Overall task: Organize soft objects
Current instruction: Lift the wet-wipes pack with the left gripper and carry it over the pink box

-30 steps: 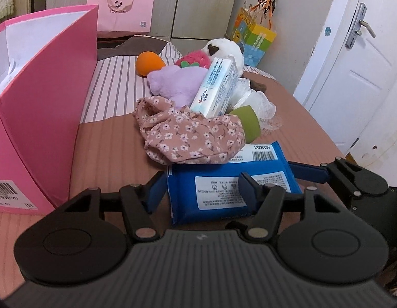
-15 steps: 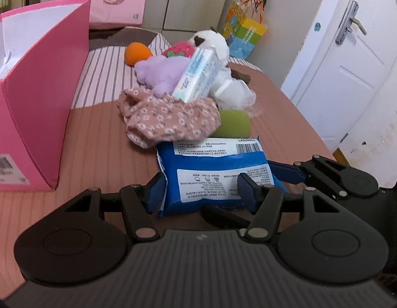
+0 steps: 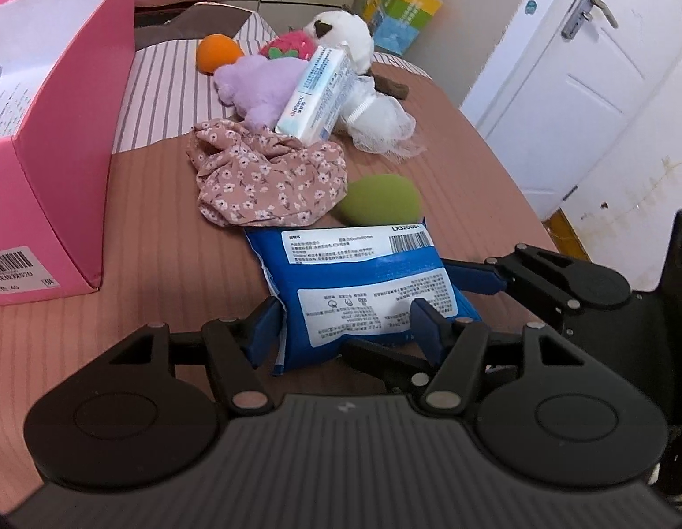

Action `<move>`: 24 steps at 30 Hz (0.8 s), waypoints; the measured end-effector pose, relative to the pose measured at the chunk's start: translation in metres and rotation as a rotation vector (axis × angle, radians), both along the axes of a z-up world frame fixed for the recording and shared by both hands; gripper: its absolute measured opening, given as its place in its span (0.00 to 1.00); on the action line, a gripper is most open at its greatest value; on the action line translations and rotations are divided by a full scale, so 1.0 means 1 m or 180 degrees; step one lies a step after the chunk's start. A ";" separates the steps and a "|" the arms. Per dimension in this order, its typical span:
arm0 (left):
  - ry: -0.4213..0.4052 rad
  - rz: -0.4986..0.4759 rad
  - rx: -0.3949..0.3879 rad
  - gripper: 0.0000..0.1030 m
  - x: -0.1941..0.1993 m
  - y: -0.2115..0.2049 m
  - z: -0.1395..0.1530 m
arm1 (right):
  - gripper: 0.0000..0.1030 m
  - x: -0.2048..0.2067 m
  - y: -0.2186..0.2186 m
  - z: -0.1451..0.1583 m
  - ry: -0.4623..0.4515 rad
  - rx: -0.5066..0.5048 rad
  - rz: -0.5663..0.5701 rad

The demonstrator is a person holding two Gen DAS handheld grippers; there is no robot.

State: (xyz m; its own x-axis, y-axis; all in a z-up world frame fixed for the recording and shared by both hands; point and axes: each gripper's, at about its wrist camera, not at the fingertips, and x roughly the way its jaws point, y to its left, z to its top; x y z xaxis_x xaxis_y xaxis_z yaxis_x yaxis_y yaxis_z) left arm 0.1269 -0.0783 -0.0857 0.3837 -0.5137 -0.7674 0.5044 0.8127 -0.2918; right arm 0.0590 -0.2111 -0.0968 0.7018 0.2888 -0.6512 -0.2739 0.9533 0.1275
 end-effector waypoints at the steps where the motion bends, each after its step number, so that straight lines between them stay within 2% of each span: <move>1: 0.0008 -0.0014 0.0012 0.60 -0.001 0.000 0.001 | 0.77 -0.001 -0.001 0.001 0.0025 0.0016 0.0005; 7: 0.0023 -0.0094 0.0075 0.60 -0.008 0.003 0.011 | 0.77 -0.004 0.002 0.011 0.0123 0.0041 0.0047; 15: 0.0067 -0.0098 0.0053 0.61 -0.018 0.016 0.015 | 0.77 -0.013 0.018 0.018 0.0151 -0.0099 0.0141; 24: 0.0075 -0.0067 -0.0002 0.61 -0.035 0.036 0.018 | 0.77 -0.020 0.030 0.021 0.0328 -0.0042 0.0207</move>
State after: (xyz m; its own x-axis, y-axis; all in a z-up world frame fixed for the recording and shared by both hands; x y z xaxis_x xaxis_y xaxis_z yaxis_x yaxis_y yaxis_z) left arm 0.0922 -0.0427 -0.0674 0.3546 -0.5219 -0.7758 0.5144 0.8018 -0.3042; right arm 0.0388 -0.1812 -0.0757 0.6110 0.3224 -0.7230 -0.3213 0.9357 0.1458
